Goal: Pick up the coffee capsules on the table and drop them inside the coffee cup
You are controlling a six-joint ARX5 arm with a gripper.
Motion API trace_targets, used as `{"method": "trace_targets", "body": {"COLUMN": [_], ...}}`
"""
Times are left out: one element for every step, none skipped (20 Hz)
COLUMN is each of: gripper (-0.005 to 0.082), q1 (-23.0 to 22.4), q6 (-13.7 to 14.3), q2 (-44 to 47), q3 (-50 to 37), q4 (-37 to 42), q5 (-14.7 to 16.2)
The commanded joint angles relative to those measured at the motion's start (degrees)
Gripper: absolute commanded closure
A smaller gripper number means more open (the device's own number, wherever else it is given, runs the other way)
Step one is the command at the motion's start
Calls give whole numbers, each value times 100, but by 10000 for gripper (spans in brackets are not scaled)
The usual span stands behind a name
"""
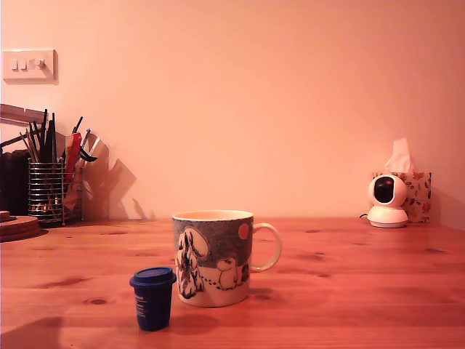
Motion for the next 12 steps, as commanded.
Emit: {"method": "trace_targets", "body": {"gripper": [790, 790, 790, 790, 790, 790, 790, 790, 790, 790, 790, 790], "q1": [15, 15, 15, 15, 15, 15, 15, 15, 15, 15, -26, -155], "q6": [-22, -13, 2, 17, 15, 15, 13, 11, 11, 13, 15, 17], "q2": [-13, -13, -13, -11, -11, -11, -11, -11, -11, -11, -17, -59], "q3": [42, 42, 42, 42, 42, 42, 42, 42, 42, 42, 42, 42], "q4": [109, 109, 109, 105, 105, 107, 105, 98, 98, 74, 35, 4], "q5": [264, 555, 807, 970, 1084, 1211, 1261, 1419, 1547, 1596, 1652, 1652]}}
